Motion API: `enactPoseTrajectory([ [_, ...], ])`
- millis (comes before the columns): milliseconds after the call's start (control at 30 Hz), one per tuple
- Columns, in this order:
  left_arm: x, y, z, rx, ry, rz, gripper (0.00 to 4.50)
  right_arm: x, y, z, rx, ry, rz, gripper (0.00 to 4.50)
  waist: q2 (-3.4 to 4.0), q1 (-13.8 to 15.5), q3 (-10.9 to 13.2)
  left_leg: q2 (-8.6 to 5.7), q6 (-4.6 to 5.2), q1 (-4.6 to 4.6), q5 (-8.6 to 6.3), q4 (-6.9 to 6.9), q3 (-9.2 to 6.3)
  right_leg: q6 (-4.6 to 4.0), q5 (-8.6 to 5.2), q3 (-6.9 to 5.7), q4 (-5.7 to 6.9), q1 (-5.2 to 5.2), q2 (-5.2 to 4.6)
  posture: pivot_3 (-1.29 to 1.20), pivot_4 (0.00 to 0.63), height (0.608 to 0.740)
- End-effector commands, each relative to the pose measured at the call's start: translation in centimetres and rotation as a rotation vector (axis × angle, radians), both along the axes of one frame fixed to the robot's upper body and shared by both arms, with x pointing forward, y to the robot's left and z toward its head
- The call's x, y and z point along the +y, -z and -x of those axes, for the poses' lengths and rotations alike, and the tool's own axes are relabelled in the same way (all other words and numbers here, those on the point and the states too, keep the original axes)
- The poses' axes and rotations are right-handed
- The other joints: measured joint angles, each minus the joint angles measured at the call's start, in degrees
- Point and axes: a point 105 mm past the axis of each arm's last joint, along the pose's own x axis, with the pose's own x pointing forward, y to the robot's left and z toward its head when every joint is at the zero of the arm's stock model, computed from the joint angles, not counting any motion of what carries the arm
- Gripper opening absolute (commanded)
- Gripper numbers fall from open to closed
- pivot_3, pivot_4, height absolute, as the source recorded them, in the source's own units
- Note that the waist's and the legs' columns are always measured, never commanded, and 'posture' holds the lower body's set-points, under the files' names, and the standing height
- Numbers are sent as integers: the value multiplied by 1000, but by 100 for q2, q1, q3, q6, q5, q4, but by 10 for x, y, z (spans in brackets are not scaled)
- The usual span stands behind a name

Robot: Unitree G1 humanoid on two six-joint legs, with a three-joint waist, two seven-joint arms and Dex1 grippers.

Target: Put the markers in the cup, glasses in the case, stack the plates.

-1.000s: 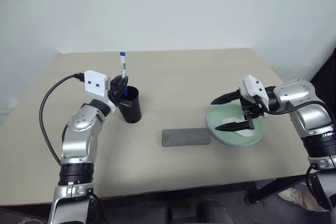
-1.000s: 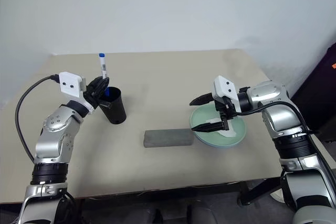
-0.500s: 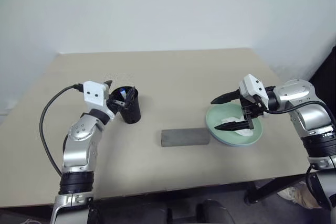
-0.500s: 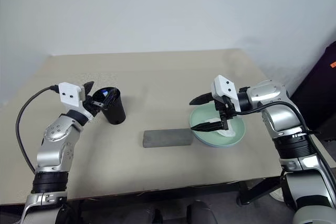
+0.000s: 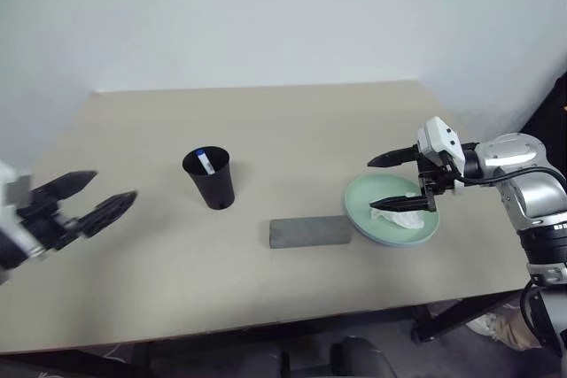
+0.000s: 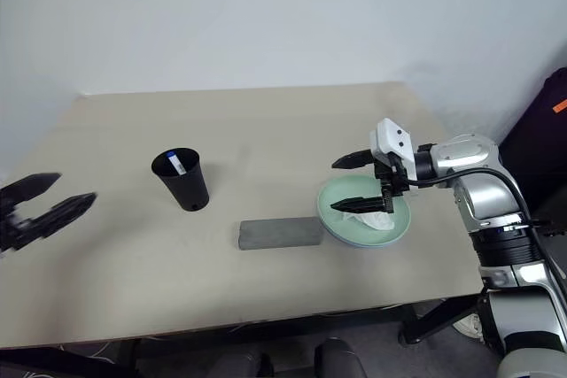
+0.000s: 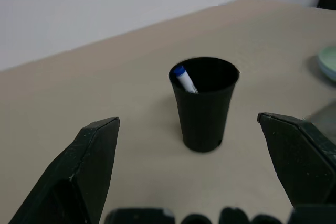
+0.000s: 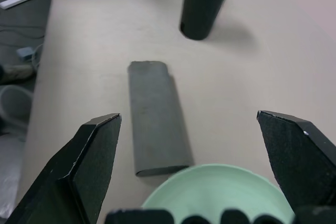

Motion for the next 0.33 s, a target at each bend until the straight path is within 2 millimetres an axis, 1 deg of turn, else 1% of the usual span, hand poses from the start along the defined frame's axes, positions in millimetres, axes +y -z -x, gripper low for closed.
enactPoseTrajectory([
  [33,5,-21,20,-29,5,-21,4481,-2,-12,0,-24,23,-48,4500,5,14,3,0,-1,1,-1,1,2,0,0,-34,-1,-1,-20,0,0,738],
  [100,9,-23,32,-21,-24,-29,4481,3,-13,2,-15,18,-66,4500,6,14,3,1,-2,2,-1,0,6,-1,0,-54,-2,-3,-32,0,0,738],
  [167,8,-23,38,-16,-28,-16,4481,7,-14,3,-13,15,-77,4500,8,14,3,3,-3,1,-2,-1,8,-1,1,-62,2,-8,-37,0,0,738],
  [233,3,-17,43,5,-20,12,4481,9,-11,1,-10,22,-85,4500,9,17,3,7,-4,0,-2,-1,7,-3,2,-66,2,-17,-36,0,0,738],
  [333,2,-8,48,37,-32,31,4481,12,-9,2,0,21,-94,4500,14,18,5,7,-6,-3,-4,-2,10,-4,2,-66,1,-22,-38,0,0,738],
])
